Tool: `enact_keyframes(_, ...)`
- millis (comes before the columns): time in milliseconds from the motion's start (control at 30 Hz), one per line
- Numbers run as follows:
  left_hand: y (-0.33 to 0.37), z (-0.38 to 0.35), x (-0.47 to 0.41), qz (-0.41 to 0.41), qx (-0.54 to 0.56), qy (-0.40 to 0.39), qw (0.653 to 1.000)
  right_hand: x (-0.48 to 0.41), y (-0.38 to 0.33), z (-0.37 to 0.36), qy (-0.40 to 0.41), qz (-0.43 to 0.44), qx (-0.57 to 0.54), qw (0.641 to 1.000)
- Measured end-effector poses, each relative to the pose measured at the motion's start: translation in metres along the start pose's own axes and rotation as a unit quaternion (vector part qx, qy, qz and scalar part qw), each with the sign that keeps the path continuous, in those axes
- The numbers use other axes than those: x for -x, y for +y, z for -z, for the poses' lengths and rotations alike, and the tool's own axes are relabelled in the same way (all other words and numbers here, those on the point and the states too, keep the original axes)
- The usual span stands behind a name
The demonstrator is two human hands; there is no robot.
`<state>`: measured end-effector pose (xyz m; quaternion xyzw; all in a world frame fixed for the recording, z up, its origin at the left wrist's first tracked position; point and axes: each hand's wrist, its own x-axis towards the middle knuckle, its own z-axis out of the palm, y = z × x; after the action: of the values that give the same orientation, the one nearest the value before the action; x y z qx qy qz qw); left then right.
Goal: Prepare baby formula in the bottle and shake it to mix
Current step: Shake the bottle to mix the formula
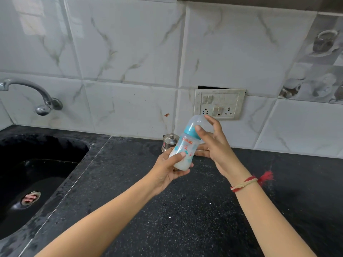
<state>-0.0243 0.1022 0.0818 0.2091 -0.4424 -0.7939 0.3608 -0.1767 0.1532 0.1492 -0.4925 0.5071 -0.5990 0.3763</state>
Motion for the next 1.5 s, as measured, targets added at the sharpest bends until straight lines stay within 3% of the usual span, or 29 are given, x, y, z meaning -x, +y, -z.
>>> enact_keyframes(533,-0.019,0.023,0.006,0.018,-0.048,-0.074,0.996,0.003,0.022,0.008,-0.143,-0.082,0.042,0.985)
enact_keyframes(833,-0.037,0.054,0.003,0.061,-0.18,-0.008,0.982,-0.005,0.065,0.015,-0.166,-0.13,0.14,0.967)
enact_keyframes(1133,-0.039,0.087,-0.016,0.04,-0.229,0.151,0.961,-0.042,0.115,0.04,-0.023,-0.179,0.205,0.962)
enact_keyframes(1300,-0.047,0.107,-0.026,0.057,-0.233,0.17,0.956,-0.071,0.133,0.045,0.039,-0.18,0.238,0.954)
enact_keyframes(1500,-0.05,0.121,-0.039,0.045,-0.232,0.2,0.951,-0.095,0.154,0.044,0.047,-0.183,0.25,0.949)
